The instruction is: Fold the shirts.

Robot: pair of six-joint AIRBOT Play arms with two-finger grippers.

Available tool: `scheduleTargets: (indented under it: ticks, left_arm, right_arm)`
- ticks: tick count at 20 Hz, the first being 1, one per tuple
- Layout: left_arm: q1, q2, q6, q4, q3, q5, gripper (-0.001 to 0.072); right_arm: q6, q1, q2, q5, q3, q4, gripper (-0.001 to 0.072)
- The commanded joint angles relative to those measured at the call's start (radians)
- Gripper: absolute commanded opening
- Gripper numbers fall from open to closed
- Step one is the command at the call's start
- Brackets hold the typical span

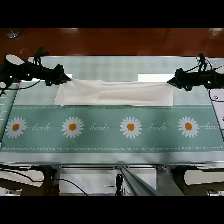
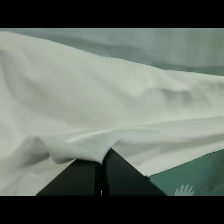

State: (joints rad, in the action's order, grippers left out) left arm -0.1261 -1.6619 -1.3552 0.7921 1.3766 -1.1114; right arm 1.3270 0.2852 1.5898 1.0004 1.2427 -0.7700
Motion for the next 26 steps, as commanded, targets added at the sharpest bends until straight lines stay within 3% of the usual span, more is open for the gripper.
scheduleTargets:
  ticks: [1, 2, 3, 4, 5, 6, 8, 11, 13, 15, 17, 19, 21, 24, 26]
  left_arm:
    - [0.000, -0.066, 0.001, 0.002, 0.027, 0.009, 0.0018]
    - [0.001, -0.077, 0.000, 0.000, 0.027, 0.000, 0.0020]
    - [0.002, -0.085, 0.000, 0.000, 0.027, 0.000, 0.0070]
    - [0.004, -0.089, 0.000, -0.004, 0.027, -0.001, 0.0267]
    - [0.004, -0.086, 0.000, -0.004, 0.028, -0.020, 0.0540]
    - [-0.003, -0.084, 0.007, 0.003, 0.043, -0.045, 0.0702]
    - [-0.040, -0.083, 0.006, 0.050, 0.122, -0.164, 0.0703]
    - [-0.124, -0.046, -0.141, 0.344, 0.235, -0.396, 0.0703]
    - [-0.177, 0.027, -0.071, 0.409, 0.216, -0.443, 0.0703]
    - [-0.221, 0.125, -0.070, 0.363, 0.136, -0.328, 0.0703]
    - [-0.227, 0.251, -0.054, 0.244, -0.011, -0.112, 0.0703]
    - [-0.186, 0.384, 0.039, 0.092, -0.185, 0.062, 0.0703]
    - [-0.117, 0.460, 0.116, 0.018, -0.293, 0.093, 0.0703]
    - [0.004, 0.478, 0.119, 0.019, -0.337, 0.091, 0.0703]
    - [0.077, 0.470, 0.189, 0.019, -0.337, 0.114, 0.0703]
  right_arm:
    - [-0.005, -0.002, 0.091, -0.005, 0.055, 0.004, 0.0031]
    - [-0.008, -0.002, 0.103, -0.004, 0.055, 0.005, 0.0032]
    - [-0.011, -0.002, 0.116, -0.004, 0.055, 0.006, 0.0124]
    - [-0.012, -0.002, 0.122, -0.003, 0.055, 0.006, 0.0410]
    - [-0.033, -0.002, 0.124, 0.008, 0.055, 0.003, 0.0617]
    - [-0.055, 0.000, 0.122, 0.038, 0.060, -0.001, 0.0622]
    - [-0.053, 0.028, 0.122, 0.161, 0.114, -0.069, 0.0622]
    - [-0.022, 0.126, 0.092, 0.328, 0.187, -0.221, 0.0622]
    - [0.015, 0.200, 0.072, 0.370, 0.171, -0.313, 0.0622]
    - [0.014, 0.249, 0.072, 0.354, 0.098, -0.265, 0.0621]
    - [-0.003, 0.255, 0.074, 0.272, 0.008, -0.164, 0.0621]
    - [-0.059, 0.230, 0.104, 0.237, -0.021, -0.022, 0.0621]
    - [-0.091, 0.189, 0.143, 0.216, -0.021, 0.082, 0.0621]
    - [-0.079, 0.115, 0.196, 0.182, 0.007, 0.095, 0.0621]
    - [-0.058, 0.069, 0.229, 0.196, 0.037, 0.090, 0.0620]
